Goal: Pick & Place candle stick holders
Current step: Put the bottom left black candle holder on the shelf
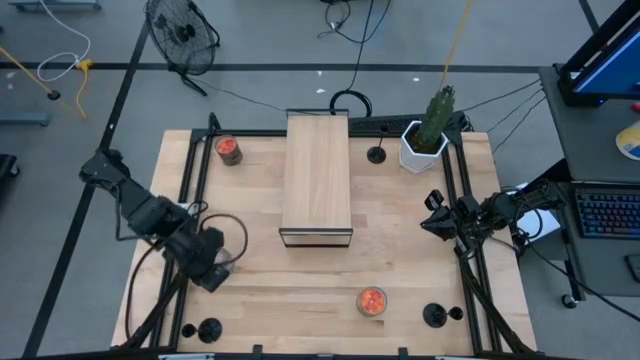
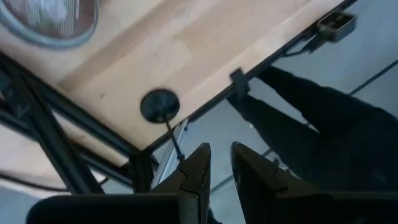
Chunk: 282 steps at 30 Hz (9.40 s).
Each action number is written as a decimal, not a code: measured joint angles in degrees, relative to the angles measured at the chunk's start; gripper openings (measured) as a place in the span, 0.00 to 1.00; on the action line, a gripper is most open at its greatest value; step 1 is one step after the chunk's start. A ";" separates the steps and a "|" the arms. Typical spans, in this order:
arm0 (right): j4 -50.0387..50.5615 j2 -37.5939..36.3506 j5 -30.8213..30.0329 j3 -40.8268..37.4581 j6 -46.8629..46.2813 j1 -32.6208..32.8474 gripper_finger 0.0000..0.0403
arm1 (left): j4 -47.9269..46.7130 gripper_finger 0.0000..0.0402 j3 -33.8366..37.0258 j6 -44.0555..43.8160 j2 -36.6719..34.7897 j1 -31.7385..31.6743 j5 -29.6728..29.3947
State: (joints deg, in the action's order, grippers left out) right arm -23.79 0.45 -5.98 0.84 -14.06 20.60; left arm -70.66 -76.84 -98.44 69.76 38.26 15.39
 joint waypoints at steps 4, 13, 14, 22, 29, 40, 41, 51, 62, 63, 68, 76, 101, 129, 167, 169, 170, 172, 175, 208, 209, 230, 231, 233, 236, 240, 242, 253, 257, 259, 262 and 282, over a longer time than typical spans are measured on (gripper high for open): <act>0.00 0.01 0.00 0.00 0.00 0.00 0.04 | -0.08 0.17 0.00 -5.39 0.38 4.09 -0.31; 0.07 0.02 0.02 0.00 0.00 0.00 0.04 | -2.52 0.17 0.00 -16.87 0.44 11.64 -0.45; 0.04 0.00 0.01 0.00 0.00 0.02 0.04 | -2.54 0.17 0.00 -17.77 0.43 12.36 -0.45; 0.05 0.02 0.02 0.00 0.00 0.02 0.04 | -2.47 0.17 0.02 -16.81 0.43 17.42 -3.15; 0.06 0.02 0.02 0.00 0.00 0.01 0.04 | -1.31 0.17 0.02 -16.91 0.43 20.21 -4.04; 0.04 0.00 0.04 -0.04 0.00 0.01 0.04 | 4.11 0.17 0.02 -14.35 3.54 23.53 -8.83; 0.07 0.02 0.03 -0.04 0.00 0.02 0.04 | 4.14 0.17 0.02 -14.33 4.12 23.57 -8.30; 0.07 0.02 0.03 -0.04 0.00 0.00 0.04 | 4.18 0.17 0.04 -14.18 8.50 23.74 -5.54; 0.07 0.00 0.02 -0.02 0.00 0.00 0.04 | 4.29 0.17 0.07 -12.93 10.51 23.72 -6.40; 0.04 0.01 0.04 -0.02 0.00 0.01 0.04 | 4.31 0.17 0.07 -13.24 10.51 23.72 -6.39; 0.07 0.00 0.03 0.02 0.00 0.02 0.04 | 4.56 0.19 0.07 -14.34 10.51 23.74 -6.90; 0.06 0.00 0.02 0.00 0.00 0.01 0.04 | 4.75 0.38 0.07 -14.45 10.51 23.79 -7.66; 0.04 0.00 0.02 0.00 0.00 0.00 0.04 | 4.72 0.38 1.95 -17.20 10.51 25.80 -12.02; 0.06 0.01 0.02 -0.04 0.00 0.01 0.04 | 6.81 0.38 1.95 -20.06 11.47 27.27 -10.93; 0.05 0.01 0.02 0.00 0.00 0.00 0.04 | 5.22 0.19 2.01 -17.20 18.42 27.35 -10.77; 0.04 0.00 0.02 0.00 0.00 0.01 0.04 | 5.16 0.09 1.99 -17.20 18.48 27.35 -10.86; 0.04 0.00 0.02 0.00 0.00 0.01 0.04 | 4.98 0.05 1.95 -17.32 18.46 27.35 -11.13; 0.05 0.00 0.02 0.00 0.00 0.00 0.04 | 4.90 0.04 2.07 -17.37 18.46 27.35 -11.74; 0.04 0.01 0.02 0.00 0.00 0.01 0.04 | 4.99 0.06 2.03 -17.35 18.51 27.35 -11.86; -4.38 0.02 -1.73 -0.04 2.36 0.00 0.04 | 10.33 0.04 2.40 -12.70 14.79 18.27 -13.45; -5.81 0.02 -1.70 -0.04 2.38 0.01 0.04 | 11.15 0.04 2.38 -12.17 14.79 17.60 -13.37; -26.89 0.00 -1.74 -0.04 13.80 0.00 0.04 | 14.90 0.04 -2.38 -3.32 14.64 6.06 -14.03; -26.83 0.00 -1.94 -0.04 14.19 0.00 0.04 | 14.84 0.04 -2.77 -3.12 14.64 5.58 -14.28; -26.02 0.00 -4.81 -0.04 13.28 0.02 0.04 | 14.80 0.04 -3.41 -2.54 14.64 4.58 -14.51; -21.61 0.31 -13.07 -0.04 6.49 0.00 0.04 | 14.69 0.04 -4.38 -0.24 14.64 2.84 -14.87; -13.99 2.47 -18.41 0.72 -2.10 0.01 0.04 | 13.28 0.04 -5.91 2.85 14.64 0.33 -14.97; -10.63 4.55 -18.07 2.07 -5.35 0.02 0.04 | 12.80 0.04 -6.61 3.74 14.62 -0.70 -15.06; 3.16 23.00 -17.81 16.32 -7.41 0.02 0.04 | 12.78 0.04 -9.74 4.37 14.64 -3.30 -14.98; 6.58 30.73 -16.62 21.88 -7.75 -0.01 0.04 | 12.63 0.04 -11.22 5.23 14.64 -4.20 -15.95; 7.09 34.72 -14.72 24.77 -7.57 -0.02 0.04 | 12.48 0.04 -11.68 5.68 14.64 -4.61 -15.93; 8.05 40.19 -14.13 28.76 -8.54 0.02 0.04 | 12.42 0.04 -12.11 6.46 14.64 -5.26 -15.45; 3.57 65.80 7.50 44.54 -16.85 -7.13 0.04 | 13.54 0.04 -12.94 13.31 14.64 -8.98 -14.93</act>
State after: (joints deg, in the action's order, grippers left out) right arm -20.22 66.24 1.53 45.39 -30.92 13.47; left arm -57.11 -89.78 -85.12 84.40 29.28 0.46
